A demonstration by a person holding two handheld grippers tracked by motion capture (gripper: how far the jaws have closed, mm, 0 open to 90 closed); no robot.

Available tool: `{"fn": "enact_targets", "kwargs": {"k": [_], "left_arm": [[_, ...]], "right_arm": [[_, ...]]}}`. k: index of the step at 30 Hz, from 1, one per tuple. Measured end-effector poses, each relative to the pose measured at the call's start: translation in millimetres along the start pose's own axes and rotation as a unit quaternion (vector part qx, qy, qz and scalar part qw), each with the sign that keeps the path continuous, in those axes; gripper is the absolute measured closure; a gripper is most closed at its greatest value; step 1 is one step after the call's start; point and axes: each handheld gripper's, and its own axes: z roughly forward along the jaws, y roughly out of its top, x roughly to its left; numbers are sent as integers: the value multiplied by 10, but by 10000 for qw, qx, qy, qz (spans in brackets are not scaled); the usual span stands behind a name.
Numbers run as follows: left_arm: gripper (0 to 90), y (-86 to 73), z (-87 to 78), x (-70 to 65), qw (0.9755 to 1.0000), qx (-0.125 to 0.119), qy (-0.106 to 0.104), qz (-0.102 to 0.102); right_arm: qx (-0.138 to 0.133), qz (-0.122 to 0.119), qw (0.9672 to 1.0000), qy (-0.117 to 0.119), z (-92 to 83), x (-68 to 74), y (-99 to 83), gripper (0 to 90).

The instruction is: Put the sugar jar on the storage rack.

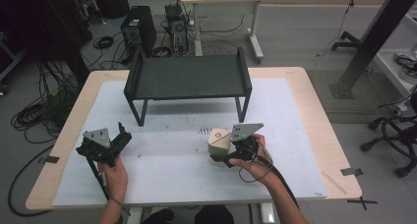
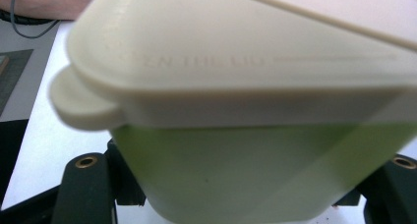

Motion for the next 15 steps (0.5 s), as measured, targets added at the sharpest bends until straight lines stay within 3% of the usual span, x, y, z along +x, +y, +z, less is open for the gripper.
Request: {"fn": "enact_targets", "kwargs": {"k": [15], "left_arm": [[2, 0, -2, -5, 10000, -2, -2, 33]], "right_arm": [[14, 2, 10000, 17, -2, -4, 5, 291]]}}
